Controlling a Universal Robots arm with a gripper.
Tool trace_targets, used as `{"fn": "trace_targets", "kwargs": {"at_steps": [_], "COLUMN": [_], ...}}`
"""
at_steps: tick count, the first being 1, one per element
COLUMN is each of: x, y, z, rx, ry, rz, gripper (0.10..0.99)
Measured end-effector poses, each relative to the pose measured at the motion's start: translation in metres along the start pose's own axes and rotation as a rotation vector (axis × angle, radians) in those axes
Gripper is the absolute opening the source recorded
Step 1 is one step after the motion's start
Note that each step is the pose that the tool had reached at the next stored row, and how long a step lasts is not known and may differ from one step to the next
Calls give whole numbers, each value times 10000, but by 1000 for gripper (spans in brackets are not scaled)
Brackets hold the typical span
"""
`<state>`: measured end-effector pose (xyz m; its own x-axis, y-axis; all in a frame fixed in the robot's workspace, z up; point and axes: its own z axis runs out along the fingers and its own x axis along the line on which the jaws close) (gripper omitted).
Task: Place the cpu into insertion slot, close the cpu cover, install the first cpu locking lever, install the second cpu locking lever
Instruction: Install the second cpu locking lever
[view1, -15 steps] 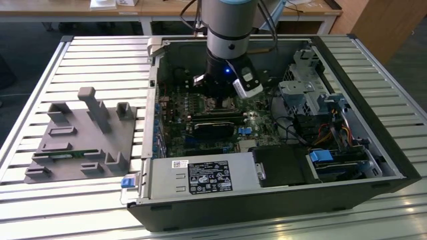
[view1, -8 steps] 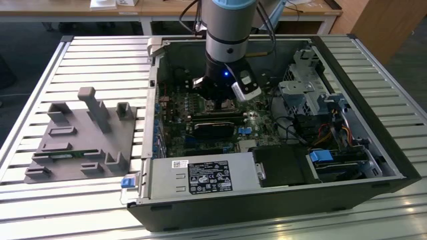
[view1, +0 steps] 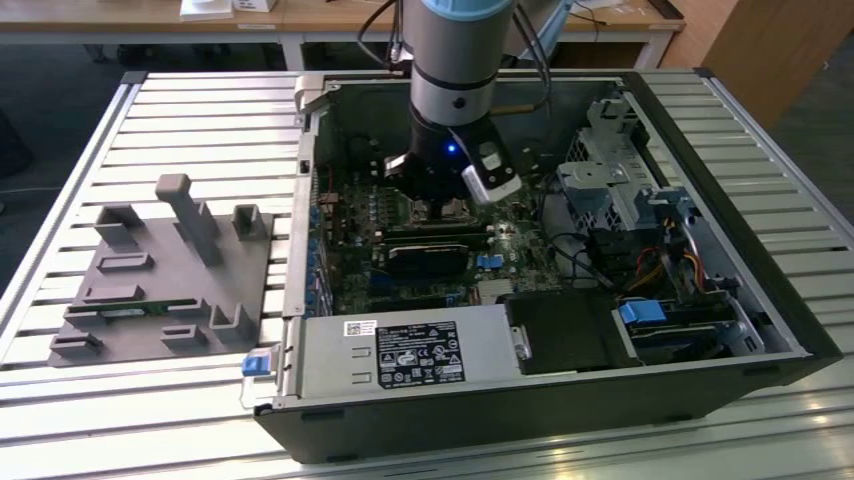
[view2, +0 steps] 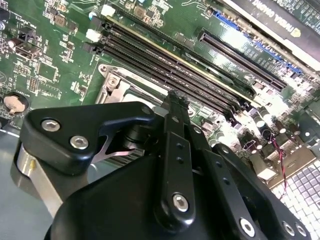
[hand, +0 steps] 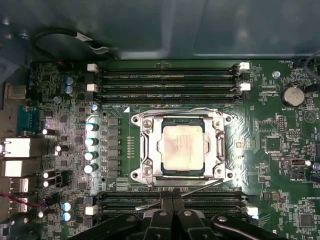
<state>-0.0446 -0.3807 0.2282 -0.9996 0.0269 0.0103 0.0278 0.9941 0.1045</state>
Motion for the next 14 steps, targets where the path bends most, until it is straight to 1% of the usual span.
{"fn": "trace_targets", "kwargs": {"at_steps": [10,11,12,14], "x": [49,52,55,60], "y": [-3,-4,-6,-15], "z": [3,3,5,5], "rx": [-77,-111,-179,-358], "ry": [3,3,5,10], "rz": [-1,-2,-4,-3], "gripper": [106,106,106,106]}}
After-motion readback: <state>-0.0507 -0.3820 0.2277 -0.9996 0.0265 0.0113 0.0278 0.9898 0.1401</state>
